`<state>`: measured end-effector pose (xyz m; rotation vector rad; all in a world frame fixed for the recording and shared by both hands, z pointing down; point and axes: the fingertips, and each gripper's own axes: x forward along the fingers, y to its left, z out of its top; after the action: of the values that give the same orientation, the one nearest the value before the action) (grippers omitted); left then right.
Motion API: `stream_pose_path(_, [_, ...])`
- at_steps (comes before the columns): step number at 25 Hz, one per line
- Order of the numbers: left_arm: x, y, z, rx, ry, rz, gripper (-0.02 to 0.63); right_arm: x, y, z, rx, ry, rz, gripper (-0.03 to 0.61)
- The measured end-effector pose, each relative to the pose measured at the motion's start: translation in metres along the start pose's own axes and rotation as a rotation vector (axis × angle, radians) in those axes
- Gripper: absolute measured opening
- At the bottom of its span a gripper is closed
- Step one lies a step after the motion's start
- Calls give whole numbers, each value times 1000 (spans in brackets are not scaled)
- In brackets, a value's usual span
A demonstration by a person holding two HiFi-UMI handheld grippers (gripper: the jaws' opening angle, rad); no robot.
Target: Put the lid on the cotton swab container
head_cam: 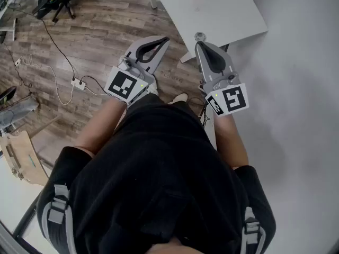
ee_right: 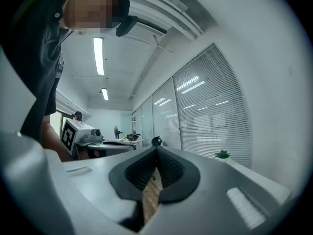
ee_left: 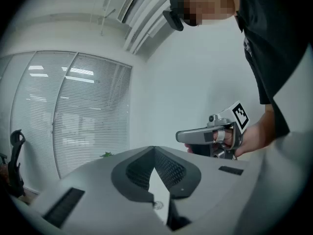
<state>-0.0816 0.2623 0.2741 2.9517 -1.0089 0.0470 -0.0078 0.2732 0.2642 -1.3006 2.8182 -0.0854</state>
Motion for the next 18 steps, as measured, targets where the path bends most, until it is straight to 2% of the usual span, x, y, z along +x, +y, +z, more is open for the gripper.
stream_pose_path(9, [-1, -3, -12, -17, 39, 50, 9, -13, -1, -6, 52, -4, 21, 10])
stream_pose_path(18, [3, -8, -13, -6, 28, 55, 9, -16, -6, -18, 47, 13, 34, 11])
